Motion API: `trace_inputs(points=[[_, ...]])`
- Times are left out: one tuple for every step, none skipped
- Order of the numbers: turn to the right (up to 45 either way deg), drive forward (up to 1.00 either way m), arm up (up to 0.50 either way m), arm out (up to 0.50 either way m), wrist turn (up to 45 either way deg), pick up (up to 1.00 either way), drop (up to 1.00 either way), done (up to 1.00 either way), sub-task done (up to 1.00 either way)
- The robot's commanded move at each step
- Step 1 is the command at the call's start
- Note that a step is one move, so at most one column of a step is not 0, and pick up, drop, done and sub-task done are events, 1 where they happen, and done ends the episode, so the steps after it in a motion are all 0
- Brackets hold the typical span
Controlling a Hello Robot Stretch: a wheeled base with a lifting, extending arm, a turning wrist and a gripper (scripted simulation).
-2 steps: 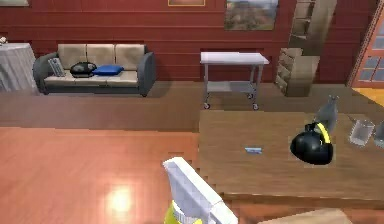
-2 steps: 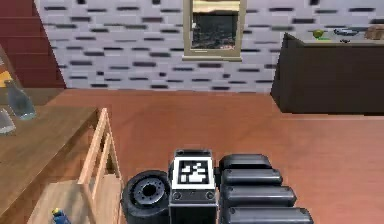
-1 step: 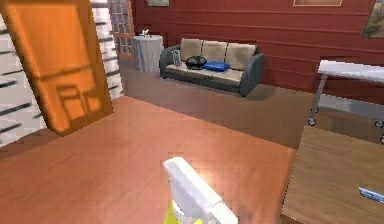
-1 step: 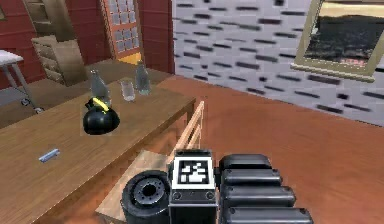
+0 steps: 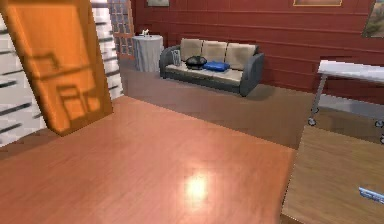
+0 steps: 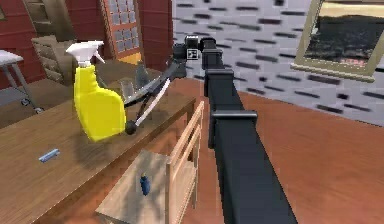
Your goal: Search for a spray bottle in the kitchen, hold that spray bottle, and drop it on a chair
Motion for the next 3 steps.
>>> trace_inputs(points=[[0.0, 0.00, 0.00, 0.00, 45.0, 0.00, 0.00, 0.00, 0.00], [0.0, 0.00, 0.00, 0.00, 30.0, 0.00, 0.00, 0.00, 0.00], [0.0, 0.00, -0.30, 0.00, 0.0, 0.00, 0.00, 0.00, 0.00]])
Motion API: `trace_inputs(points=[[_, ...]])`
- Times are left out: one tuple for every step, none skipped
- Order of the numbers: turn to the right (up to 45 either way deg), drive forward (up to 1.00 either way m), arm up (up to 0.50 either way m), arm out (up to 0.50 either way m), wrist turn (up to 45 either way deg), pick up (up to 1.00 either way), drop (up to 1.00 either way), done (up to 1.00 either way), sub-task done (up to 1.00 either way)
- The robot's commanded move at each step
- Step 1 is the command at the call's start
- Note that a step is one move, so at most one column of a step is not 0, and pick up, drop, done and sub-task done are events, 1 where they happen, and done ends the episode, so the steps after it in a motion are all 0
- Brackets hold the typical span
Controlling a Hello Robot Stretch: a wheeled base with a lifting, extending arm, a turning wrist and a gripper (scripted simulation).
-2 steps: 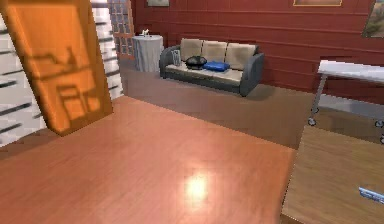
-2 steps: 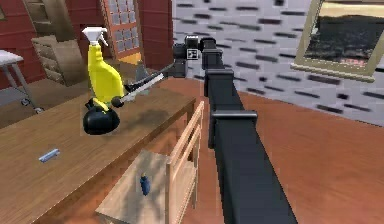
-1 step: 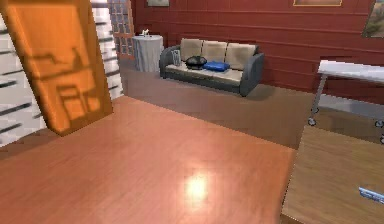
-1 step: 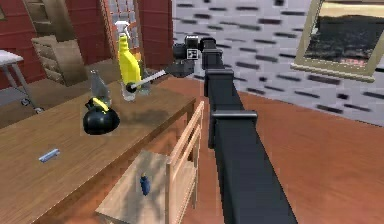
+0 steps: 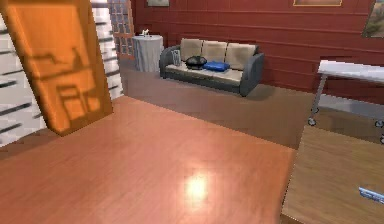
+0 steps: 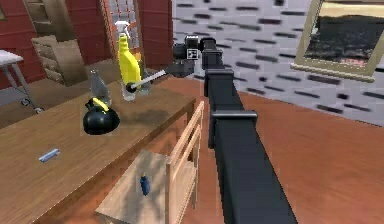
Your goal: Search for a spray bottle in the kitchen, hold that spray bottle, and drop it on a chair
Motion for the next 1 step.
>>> trace_inputs(points=[[0.0, 0.00, -0.50, 0.00, 0.0, 0.00, 0.00, 0.00, 0.00]])
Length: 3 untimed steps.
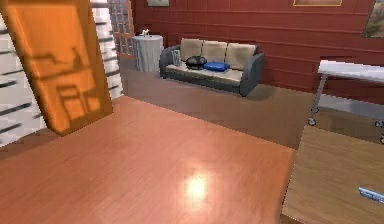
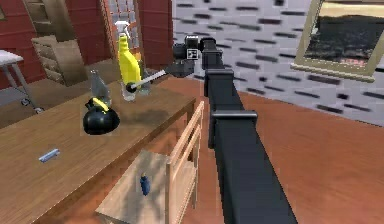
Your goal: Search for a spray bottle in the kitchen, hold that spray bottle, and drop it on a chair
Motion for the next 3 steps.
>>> trace_inputs(points=[[0.0, 0.00, 0.00, 0.00, 0.0, 0.00, 1.00, 0.00, 0.00], [0.0, 0.00, 0.00, -0.10, 0.0, 0.00, 0.00, 0.00, 0.00], [0.0, 0.00, 0.00, 0.00, 0.0, 0.00, 0.00, 1.00, 0.00]])
